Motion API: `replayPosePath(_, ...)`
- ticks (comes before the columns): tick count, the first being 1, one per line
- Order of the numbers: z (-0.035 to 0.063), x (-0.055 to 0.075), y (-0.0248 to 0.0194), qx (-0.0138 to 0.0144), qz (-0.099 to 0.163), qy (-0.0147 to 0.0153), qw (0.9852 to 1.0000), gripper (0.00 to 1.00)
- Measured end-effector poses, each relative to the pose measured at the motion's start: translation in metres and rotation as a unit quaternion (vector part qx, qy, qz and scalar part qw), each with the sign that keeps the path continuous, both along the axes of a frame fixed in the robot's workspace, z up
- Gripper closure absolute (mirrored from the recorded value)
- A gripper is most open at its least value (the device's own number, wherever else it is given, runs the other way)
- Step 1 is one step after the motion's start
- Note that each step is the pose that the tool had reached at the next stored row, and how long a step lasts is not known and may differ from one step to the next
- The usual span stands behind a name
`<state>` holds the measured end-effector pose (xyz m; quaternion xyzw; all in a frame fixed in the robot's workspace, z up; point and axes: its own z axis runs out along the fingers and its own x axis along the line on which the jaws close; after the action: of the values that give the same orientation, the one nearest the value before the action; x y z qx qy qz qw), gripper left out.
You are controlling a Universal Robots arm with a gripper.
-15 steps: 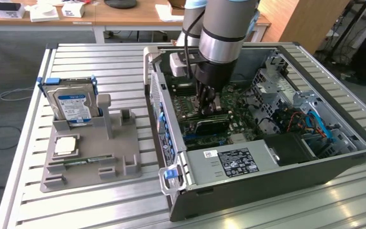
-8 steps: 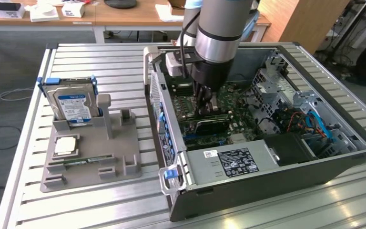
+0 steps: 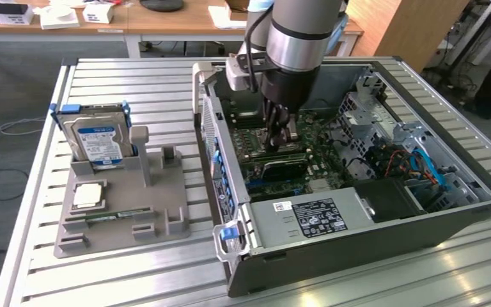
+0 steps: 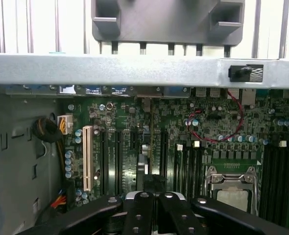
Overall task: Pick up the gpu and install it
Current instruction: 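Press down on the gpu until it lock into place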
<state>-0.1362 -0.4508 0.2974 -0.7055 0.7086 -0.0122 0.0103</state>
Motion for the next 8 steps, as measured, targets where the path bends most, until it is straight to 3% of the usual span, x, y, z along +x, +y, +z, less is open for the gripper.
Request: replayPosePath(8,0.0010,0.0002,0.0000,0.0000,0.000,0.0000,1.0000,0.89)
